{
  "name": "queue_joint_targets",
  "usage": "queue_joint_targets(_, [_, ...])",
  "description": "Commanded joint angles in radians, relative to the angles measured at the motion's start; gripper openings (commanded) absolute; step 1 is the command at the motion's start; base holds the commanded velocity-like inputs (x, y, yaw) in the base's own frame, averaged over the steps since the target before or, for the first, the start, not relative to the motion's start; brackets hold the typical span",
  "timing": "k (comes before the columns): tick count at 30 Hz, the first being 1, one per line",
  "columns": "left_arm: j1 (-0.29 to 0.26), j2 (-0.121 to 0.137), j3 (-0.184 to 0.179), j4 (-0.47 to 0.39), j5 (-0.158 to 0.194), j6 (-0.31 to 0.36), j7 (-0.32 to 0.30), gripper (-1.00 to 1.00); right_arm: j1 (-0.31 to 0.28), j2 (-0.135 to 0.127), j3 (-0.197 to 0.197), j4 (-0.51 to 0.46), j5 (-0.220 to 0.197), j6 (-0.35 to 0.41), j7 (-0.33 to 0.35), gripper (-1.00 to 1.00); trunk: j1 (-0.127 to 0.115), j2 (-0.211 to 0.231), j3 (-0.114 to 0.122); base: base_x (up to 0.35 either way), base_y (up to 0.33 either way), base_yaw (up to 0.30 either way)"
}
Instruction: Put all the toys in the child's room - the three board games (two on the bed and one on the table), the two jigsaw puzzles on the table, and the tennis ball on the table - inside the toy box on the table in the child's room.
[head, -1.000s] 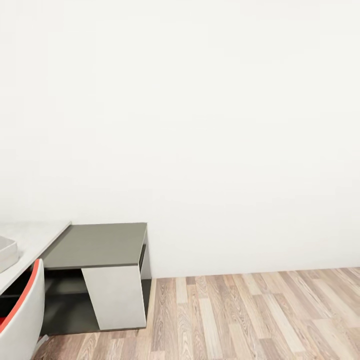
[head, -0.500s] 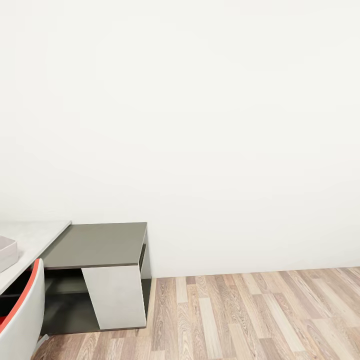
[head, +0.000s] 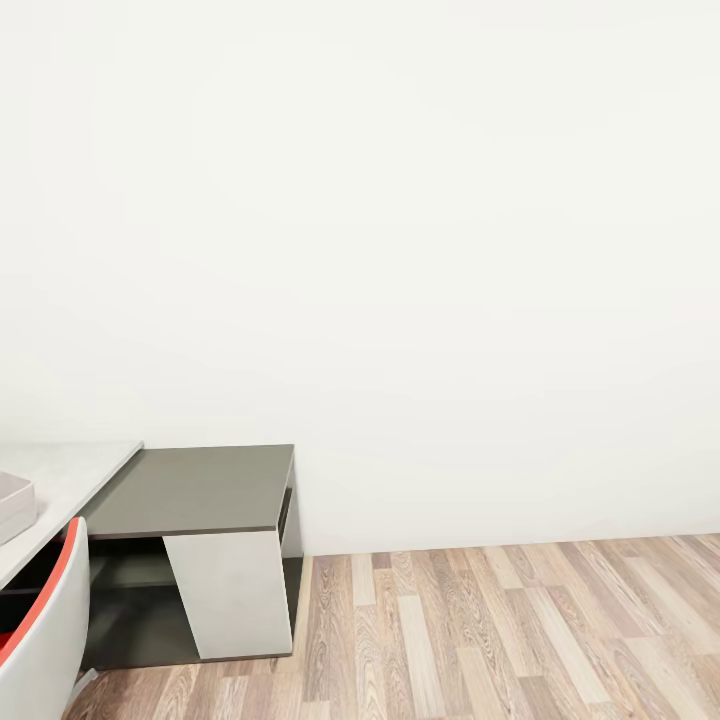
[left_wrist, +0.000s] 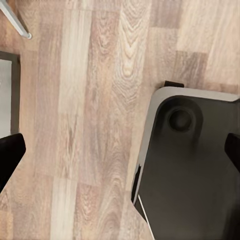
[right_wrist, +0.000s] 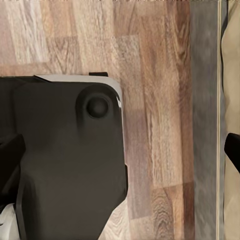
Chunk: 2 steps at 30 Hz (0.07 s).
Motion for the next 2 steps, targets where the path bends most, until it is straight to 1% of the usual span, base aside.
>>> queue_joint_targets(1, [0.000,-0.001,-0.008,0.001,0.009,-0.003,0.002,1.00,0.000,0.000,0.011,0.001,-0.008,-0.002,-0.003,1.00,0.000,-0.001,0.000,0.000,0.000,0.000])
queue_joint_targets(2, [0.000,-0.002,-0.008,0.001,0.009,-0.003,0.002,1.00,0.000,0.000,0.012,0.001,-0.008,-0.001,-0.003,1.00,0.000,-0.001,0.000,0.000,0.000,0.000])
